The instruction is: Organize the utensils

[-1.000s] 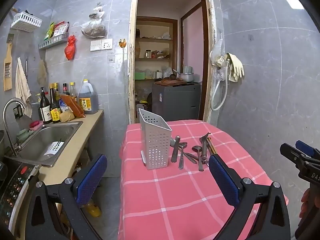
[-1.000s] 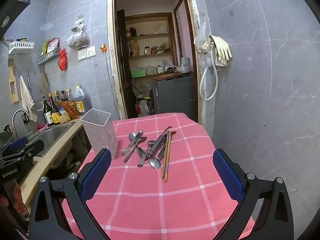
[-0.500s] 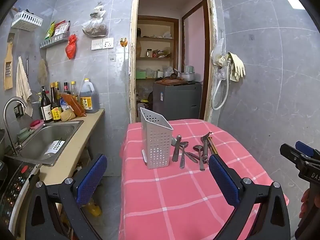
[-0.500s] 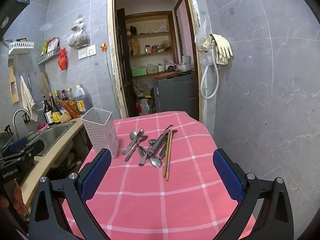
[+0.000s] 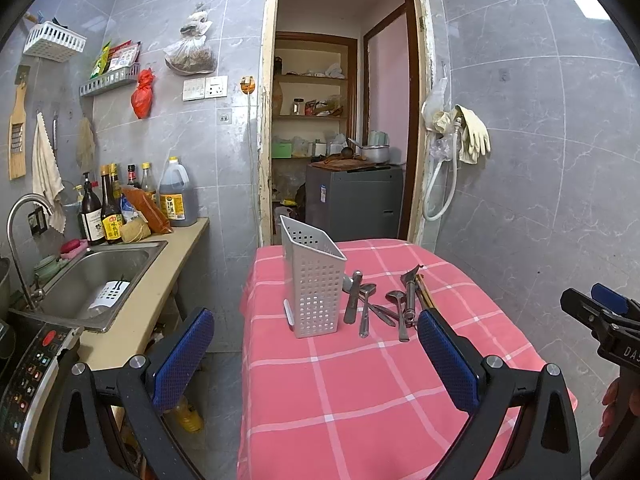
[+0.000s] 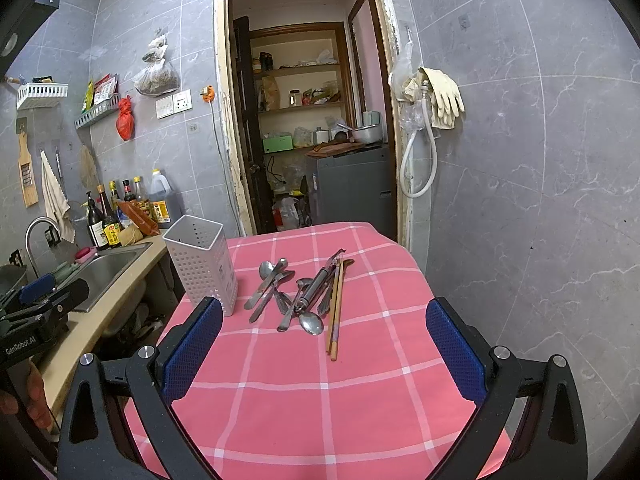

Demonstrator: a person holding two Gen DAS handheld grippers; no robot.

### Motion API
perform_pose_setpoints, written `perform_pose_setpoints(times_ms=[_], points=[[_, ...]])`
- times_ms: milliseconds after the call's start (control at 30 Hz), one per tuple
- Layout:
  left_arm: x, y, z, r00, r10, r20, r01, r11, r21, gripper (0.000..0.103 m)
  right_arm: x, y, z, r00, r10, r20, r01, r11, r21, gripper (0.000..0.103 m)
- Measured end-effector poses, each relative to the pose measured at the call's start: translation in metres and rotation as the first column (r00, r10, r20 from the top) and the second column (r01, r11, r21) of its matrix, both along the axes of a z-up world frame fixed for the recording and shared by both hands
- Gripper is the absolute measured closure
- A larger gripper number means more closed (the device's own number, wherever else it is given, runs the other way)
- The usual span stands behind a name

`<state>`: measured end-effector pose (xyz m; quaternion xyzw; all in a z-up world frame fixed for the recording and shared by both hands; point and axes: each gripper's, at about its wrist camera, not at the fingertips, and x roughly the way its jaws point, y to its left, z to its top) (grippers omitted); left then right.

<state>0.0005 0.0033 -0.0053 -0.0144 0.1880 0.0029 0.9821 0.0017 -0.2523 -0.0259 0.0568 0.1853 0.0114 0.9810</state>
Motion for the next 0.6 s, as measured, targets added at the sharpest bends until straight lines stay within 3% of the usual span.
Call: perform_pose_setpoints(times_ms=[600], points=[[0.0016,0.0006,0.0016,1.0,0.002,-0.005,-0.002,1.0,0.001,0.001,-0.0019,0.0011,-0.0022,1.0,0.002,-0.002,-0.002,1.0,0.002,0.003]])
